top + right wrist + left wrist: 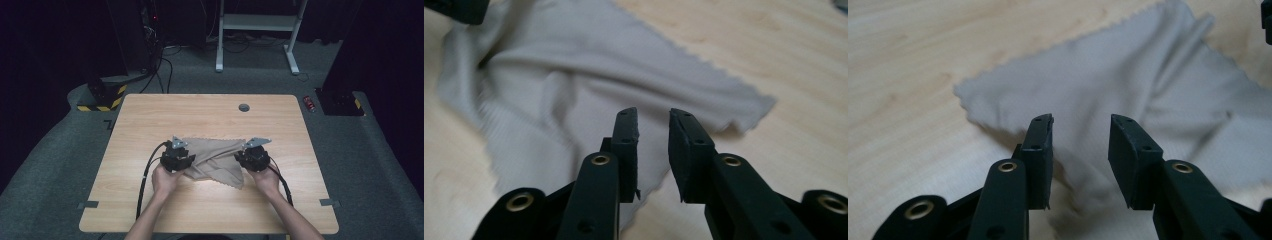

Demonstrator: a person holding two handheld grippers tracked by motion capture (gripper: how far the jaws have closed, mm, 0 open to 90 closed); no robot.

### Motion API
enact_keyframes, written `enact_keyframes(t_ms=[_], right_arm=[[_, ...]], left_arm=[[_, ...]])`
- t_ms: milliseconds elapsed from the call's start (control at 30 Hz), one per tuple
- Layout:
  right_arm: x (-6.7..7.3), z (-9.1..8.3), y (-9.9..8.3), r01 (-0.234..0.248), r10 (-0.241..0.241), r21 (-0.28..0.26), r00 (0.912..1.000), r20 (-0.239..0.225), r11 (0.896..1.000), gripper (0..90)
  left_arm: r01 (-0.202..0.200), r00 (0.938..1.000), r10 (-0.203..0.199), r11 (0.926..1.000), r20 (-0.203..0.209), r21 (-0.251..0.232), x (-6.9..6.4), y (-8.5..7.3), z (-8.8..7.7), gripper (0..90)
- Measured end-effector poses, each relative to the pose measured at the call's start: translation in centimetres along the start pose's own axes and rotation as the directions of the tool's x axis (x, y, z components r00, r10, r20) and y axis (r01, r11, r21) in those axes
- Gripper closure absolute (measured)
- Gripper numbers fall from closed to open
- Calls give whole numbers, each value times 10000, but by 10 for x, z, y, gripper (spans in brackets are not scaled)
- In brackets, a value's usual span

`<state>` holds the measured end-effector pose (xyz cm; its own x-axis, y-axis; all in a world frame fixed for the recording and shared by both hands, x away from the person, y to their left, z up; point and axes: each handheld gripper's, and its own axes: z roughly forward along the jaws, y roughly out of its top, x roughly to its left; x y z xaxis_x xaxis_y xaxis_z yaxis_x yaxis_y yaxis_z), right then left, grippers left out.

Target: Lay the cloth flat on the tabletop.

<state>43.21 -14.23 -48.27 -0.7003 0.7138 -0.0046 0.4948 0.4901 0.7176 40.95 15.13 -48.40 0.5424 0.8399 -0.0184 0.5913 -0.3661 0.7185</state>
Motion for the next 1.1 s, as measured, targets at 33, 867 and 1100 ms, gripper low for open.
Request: enact_keyframes(t_ms=[33,867,1100], right_arm=[[4,-2,-5,99,-99,18,9999,-40,9999,721],[42,-23,-50,654,-633,238,9948,-793,9976,713],[43,-14,-54,997,-940,734,9926,-774,9923,896]], left_arm=[[-88,9999,88,10000,-63,25,-2,-4,-3,639],[660,9971,-659,9978,390,-16,-4,-35,-15,721],[436,9974,-426,9989,584,-175,-7,-29,-19,900]])
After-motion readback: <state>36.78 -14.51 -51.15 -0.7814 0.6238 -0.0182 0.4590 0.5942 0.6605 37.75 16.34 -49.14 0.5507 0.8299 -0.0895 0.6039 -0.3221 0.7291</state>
